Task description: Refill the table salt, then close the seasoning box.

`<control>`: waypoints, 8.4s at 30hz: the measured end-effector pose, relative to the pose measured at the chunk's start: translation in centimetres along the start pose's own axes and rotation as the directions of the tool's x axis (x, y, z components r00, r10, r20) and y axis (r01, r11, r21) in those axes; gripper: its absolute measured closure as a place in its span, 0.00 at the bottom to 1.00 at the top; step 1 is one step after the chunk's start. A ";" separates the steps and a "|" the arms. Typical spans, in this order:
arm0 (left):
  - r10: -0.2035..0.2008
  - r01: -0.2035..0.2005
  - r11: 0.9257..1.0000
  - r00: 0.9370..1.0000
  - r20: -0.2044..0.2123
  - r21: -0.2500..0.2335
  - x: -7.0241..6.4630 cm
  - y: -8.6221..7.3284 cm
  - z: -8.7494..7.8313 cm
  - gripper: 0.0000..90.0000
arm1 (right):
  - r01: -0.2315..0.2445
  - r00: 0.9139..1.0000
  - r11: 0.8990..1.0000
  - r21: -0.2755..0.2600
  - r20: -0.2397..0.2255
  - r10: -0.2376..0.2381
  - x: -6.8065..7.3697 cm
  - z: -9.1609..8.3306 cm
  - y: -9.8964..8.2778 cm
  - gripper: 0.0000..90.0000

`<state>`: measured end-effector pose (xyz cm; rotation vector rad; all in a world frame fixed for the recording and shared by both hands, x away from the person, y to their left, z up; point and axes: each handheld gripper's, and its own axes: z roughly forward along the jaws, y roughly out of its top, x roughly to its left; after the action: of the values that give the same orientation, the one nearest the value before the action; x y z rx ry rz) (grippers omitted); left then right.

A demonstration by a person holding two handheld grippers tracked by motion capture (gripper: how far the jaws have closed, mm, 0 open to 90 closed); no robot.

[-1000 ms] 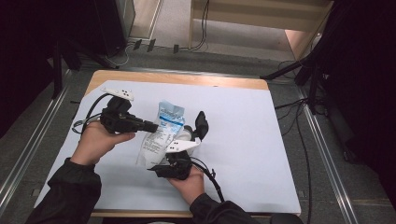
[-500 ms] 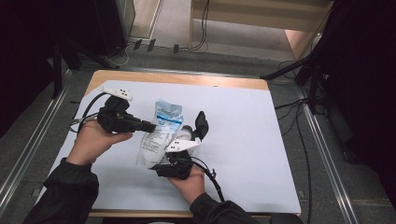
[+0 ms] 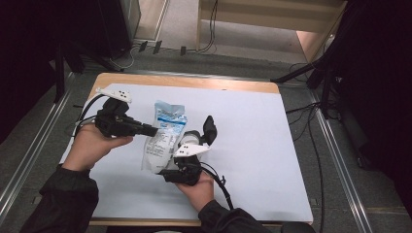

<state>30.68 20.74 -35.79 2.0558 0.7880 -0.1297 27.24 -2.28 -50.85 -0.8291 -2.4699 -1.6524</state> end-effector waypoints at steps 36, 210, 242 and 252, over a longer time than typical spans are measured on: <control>0.052 -0.051 0.998 0.997 0.063 -0.029 -0.8 0.1 -1.1 1.00 | -0.014 1.000 1.000 0.019 -0.021 0.015 0.0 0.0 0.0 0.65; -0.091 0.072 0.994 0.958 -0.273 -0.078 9.0 -9.2 0.0 0.41 | -0.126 0.987 0.991 -0.045 0.095 0.130 -11.0 -11.9 5.4 1.00; -0.087 0.067 0.994 0.961 -0.264 -0.085 9.0 -9.2 0.1 0.41 | -0.046 0.993 0.999 0.010 0.112 0.044 -9.6 -10.4 5.6 0.97; -0.083 0.063 0.994 0.963 -0.256 -0.085 9.0 -9.2 0.0 0.41 | -0.018 0.985 1.000 -0.004 0.173 0.018 -10.2 -11.5 5.6 0.82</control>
<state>32.48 28.68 -45.79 1.9958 1.0146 0.1302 35.74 -14.85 -44.66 -1.0342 -2.5636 -1.6431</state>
